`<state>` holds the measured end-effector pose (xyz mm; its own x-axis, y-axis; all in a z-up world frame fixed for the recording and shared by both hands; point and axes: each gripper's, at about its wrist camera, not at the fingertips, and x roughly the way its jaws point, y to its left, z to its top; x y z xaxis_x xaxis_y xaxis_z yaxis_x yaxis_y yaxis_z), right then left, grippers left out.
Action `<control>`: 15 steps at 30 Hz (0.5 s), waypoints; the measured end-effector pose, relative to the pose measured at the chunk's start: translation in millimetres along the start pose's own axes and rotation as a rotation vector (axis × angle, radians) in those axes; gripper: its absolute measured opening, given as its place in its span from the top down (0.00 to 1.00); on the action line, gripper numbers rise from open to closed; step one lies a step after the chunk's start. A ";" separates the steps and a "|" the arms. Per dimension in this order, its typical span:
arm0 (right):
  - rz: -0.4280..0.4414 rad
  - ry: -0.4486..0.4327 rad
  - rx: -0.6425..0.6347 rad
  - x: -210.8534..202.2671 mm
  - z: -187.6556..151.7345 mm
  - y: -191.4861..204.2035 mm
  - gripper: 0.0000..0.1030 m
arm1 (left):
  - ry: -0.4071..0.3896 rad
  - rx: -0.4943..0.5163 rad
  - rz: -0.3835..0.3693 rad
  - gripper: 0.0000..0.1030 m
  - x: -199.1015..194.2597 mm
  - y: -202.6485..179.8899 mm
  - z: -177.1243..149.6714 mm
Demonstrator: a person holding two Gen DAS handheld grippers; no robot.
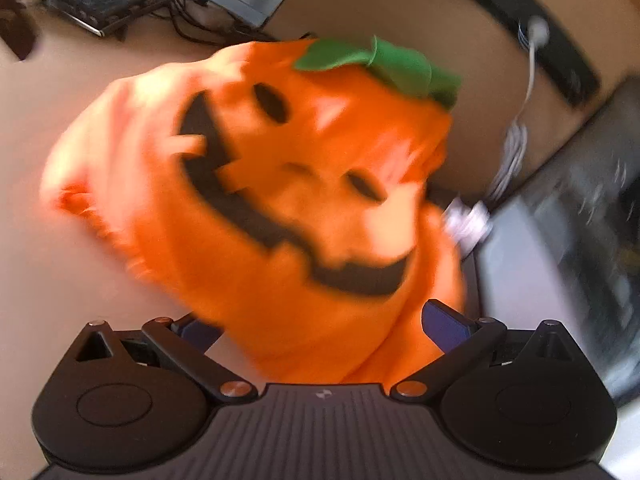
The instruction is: Fold clothes
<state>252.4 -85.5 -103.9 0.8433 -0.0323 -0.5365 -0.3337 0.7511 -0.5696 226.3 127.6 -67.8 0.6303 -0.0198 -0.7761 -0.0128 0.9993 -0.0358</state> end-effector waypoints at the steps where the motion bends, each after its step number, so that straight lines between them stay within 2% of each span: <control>1: -0.013 -0.053 0.054 -3.8 11.1 -16.8 0.00 | -0.005 0.038 -0.012 0.00 0.2 -12.0 0.4; 4: 0.036 -0.182 0.262 -25.0 39.6 -74.2 0.00 | -0.080 0.148 -0.081 0.00 2.6 -53.5 6.3; 6: 0.098 -0.187 0.334 -31.4 48.1 -96.7 0.00 | -0.141 0.216 -0.106 0.00 7.1 -80.7 11.5; 8: 0.098 -0.142 0.340 -28.6 47.3 -101.3 0.00 | -0.207 0.270 -0.035 0.00 22.2 -102.6 18.6; 10: 0.072 -0.108 0.298 -23.7 36.9 -96.6 0.00 | -0.243 0.282 0.071 0.00 43.9 -108.6 28.6; 12: 0.093 -0.079 0.277 -20.2 25.9 -92.7 0.00 | -0.246 0.228 0.127 0.00 58.1 -96.5 41.6; 15: 0.113 -0.037 0.245 -11.6 11.8 -83.8 0.00 | -0.243 0.163 0.167 0.00 59.0 -63.9 53.9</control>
<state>275.5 -140.3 -42.6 0.8227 0.0818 -0.5625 -0.3185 0.8860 -0.3370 306.1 64.3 -77.3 0.7967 0.1337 -0.5894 -0.0199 0.9805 0.1956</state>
